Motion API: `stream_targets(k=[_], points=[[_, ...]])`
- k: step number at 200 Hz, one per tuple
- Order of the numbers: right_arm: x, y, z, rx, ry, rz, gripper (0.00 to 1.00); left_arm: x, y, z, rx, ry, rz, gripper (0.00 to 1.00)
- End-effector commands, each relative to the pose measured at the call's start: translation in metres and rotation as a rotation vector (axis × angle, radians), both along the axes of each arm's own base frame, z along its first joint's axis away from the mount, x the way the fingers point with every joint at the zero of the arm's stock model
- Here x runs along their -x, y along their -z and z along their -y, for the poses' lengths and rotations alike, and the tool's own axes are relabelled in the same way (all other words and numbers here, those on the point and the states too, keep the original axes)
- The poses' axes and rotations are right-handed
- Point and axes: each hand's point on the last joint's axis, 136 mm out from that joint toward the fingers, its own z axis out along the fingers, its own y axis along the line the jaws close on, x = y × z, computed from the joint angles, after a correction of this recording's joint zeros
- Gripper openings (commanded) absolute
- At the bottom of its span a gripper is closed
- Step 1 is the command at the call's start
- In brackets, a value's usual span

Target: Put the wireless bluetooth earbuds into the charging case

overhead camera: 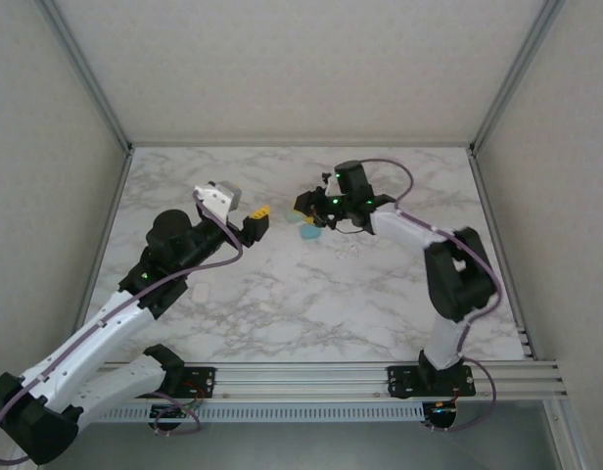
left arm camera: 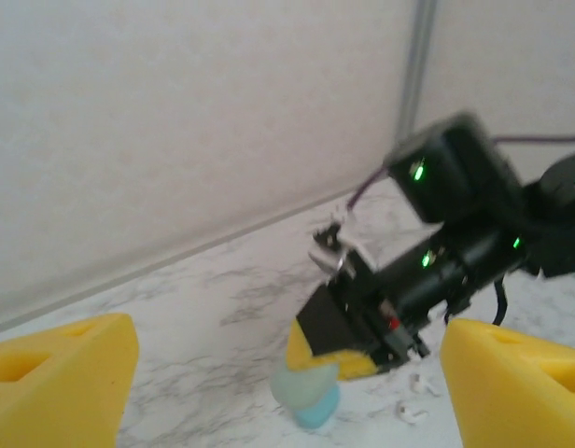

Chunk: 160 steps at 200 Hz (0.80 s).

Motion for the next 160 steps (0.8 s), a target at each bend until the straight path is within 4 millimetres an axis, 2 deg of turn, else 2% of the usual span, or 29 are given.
stream_targets(k=[1,15,35,74,118,160], points=[[-0.001,0.016,-0.029,0.034,-0.057,0.005,0.16,-0.006,0.01,-0.03,0.013,-0.149,-0.057,0.85],[0.001,0.035,-0.046,0.055,-0.084,-0.024,0.17,-0.006,0.016,-0.039,0.013,-0.189,-0.088,0.87],[0.003,0.059,-0.058,0.098,-0.092,-0.044,0.17,-0.009,0.028,-0.054,0.038,-0.265,-0.17,0.88],[0.006,0.094,-0.061,0.174,-0.11,-0.079,0.18,-0.013,0.073,-0.079,0.042,-0.405,-0.382,0.88],[0.01,0.112,-0.054,0.228,-0.133,-0.092,0.22,-0.011,0.12,-0.099,0.037,-0.547,-0.574,0.87],[0.013,0.113,-0.04,0.318,-0.148,-0.07,0.31,-0.003,0.166,-0.118,-0.032,-0.658,-0.715,0.87]])
